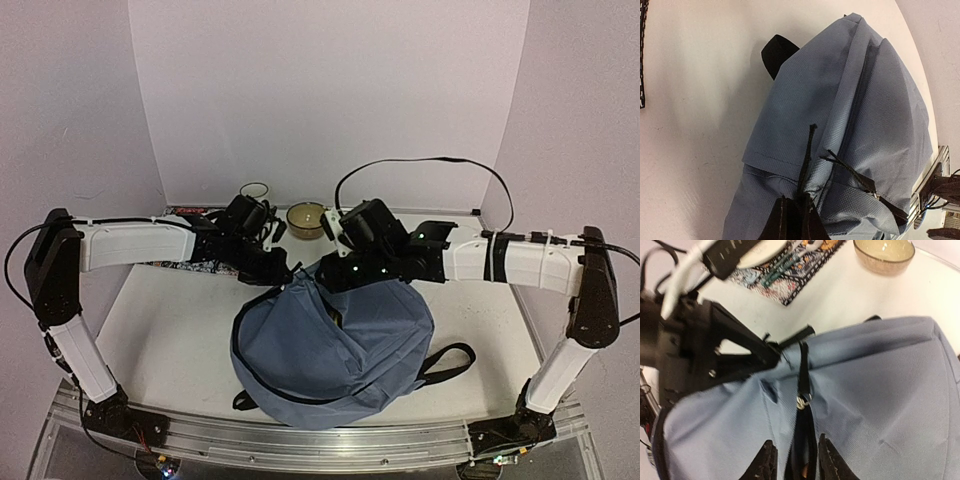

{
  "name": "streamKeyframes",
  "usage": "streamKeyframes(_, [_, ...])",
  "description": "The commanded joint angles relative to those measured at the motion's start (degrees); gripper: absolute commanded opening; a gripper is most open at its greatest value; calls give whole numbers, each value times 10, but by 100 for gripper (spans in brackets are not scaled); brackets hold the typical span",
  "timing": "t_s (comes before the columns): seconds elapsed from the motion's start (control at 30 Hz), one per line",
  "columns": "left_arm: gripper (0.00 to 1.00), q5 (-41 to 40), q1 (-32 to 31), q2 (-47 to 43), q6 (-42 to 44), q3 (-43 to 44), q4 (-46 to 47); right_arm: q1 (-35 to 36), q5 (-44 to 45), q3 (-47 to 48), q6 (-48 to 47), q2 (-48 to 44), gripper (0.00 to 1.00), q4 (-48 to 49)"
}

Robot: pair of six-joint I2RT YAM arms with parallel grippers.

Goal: Pack the student bag

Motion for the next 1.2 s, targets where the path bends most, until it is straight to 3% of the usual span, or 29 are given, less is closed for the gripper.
streamKeyframes(0.0, [0,11,1,-55,8,10,57,0,4,59,-14,21,30,-21])
streamKeyframes(0.47, [0,27,1,-78,10,-5,73,-16,8,183,-27,147,30,-36])
streamKeyframes(0.77, [0,33,1,-82,11,-3,77,-22,12,195,-27,171,27,-49])
streamKeyframes(0.87, [0,33,1,-85,11,-3,77,-23,9,195,-27,175,22,-53])
streamKeyframes(1.07, [0,12,1,-93,12,-10,78,-23,5,184,-24,157,0,-55])
streamKeyframes(1.17, [0,-23,1,-96,8,-17,76,-23,9,163,-21,123,0,-55])
